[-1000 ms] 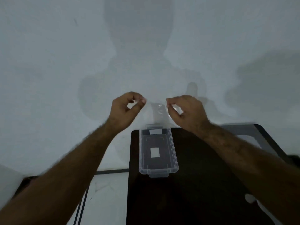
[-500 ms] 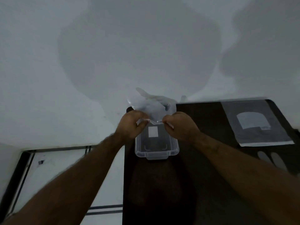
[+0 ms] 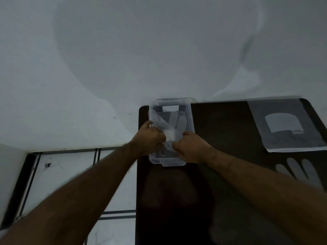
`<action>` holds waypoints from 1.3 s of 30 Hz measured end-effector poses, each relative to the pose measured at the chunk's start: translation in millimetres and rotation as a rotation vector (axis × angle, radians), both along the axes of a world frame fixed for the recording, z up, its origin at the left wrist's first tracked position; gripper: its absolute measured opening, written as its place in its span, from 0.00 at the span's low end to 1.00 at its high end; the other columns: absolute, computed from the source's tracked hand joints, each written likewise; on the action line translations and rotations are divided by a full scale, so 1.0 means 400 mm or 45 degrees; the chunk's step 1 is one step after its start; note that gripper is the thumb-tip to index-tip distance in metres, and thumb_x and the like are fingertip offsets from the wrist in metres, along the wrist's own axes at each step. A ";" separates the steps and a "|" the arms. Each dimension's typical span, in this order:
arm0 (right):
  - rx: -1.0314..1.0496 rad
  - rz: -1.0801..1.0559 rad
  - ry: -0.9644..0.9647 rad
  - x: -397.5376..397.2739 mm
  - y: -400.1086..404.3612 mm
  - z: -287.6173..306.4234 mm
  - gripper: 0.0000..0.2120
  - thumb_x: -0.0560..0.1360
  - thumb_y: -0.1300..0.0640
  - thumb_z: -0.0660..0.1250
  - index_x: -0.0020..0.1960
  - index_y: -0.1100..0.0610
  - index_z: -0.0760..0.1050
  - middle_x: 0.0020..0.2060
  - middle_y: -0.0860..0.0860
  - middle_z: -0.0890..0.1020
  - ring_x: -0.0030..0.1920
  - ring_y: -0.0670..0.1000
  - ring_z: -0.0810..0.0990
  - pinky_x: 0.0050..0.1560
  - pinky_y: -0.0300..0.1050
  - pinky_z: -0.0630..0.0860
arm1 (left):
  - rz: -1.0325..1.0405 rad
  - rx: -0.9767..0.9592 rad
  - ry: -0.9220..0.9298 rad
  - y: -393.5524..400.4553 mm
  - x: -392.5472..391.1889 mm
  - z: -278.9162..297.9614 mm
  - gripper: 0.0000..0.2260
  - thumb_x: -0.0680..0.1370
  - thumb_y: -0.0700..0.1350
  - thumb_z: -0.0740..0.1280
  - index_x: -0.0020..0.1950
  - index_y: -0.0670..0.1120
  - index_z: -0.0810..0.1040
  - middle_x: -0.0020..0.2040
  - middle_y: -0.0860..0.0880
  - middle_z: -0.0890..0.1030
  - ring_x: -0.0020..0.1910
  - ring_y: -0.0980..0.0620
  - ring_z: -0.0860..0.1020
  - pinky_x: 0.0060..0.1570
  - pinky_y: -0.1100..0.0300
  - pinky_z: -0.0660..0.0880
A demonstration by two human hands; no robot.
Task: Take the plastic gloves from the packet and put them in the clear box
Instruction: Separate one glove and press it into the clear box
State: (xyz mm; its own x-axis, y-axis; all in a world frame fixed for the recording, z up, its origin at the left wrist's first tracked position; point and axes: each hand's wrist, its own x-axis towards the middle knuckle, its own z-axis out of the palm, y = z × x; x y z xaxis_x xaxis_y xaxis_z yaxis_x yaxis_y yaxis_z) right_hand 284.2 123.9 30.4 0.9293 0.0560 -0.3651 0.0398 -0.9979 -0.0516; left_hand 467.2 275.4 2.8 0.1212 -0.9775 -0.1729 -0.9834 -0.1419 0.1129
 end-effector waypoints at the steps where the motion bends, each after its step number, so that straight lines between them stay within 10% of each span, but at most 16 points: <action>1: 0.026 -0.009 0.050 0.006 0.001 0.001 0.13 0.84 0.47 0.62 0.64 0.52 0.76 0.53 0.54 0.85 0.53 0.55 0.84 0.77 0.59 0.68 | -0.016 0.087 -0.026 -0.014 -0.004 0.006 0.09 0.81 0.54 0.69 0.56 0.55 0.86 0.56 0.54 0.86 0.64 0.51 0.81 0.81 0.40 0.51; 10: 0.159 -0.217 0.104 0.080 -0.045 -0.017 0.18 0.84 0.40 0.57 0.56 0.52 0.79 0.42 0.50 0.82 0.42 0.50 0.80 0.51 0.51 0.80 | -0.148 0.535 -0.196 -0.066 -0.008 0.027 0.11 0.83 0.54 0.67 0.62 0.53 0.85 0.61 0.50 0.85 0.68 0.47 0.79 0.82 0.37 0.43; 17: -0.200 0.072 0.198 0.140 -0.031 -0.062 0.17 0.82 0.42 0.63 0.67 0.48 0.78 0.55 0.52 0.82 0.57 0.56 0.81 0.71 0.64 0.69 | -0.177 0.618 -0.150 -0.034 -0.027 0.023 0.10 0.84 0.53 0.67 0.60 0.52 0.84 0.59 0.50 0.86 0.67 0.48 0.80 0.82 0.37 0.42; 29: -0.217 -0.032 0.223 0.143 -0.027 -0.052 0.19 0.82 0.44 0.64 0.70 0.48 0.77 0.60 0.53 0.82 0.63 0.57 0.79 0.73 0.63 0.67 | -0.230 0.753 -0.125 -0.062 -0.028 0.042 0.18 0.82 0.54 0.69 0.71 0.53 0.80 0.69 0.50 0.82 0.74 0.47 0.75 0.82 0.34 0.45; 39: -0.134 0.009 0.378 0.120 -0.033 -0.043 0.19 0.83 0.42 0.61 0.71 0.46 0.76 0.65 0.52 0.80 0.70 0.59 0.74 0.77 0.69 0.60 | 0.095 0.363 -0.333 -0.198 0.065 0.024 0.14 0.82 0.49 0.69 0.67 0.50 0.81 0.65 0.48 0.84 0.67 0.46 0.79 0.77 0.43 0.61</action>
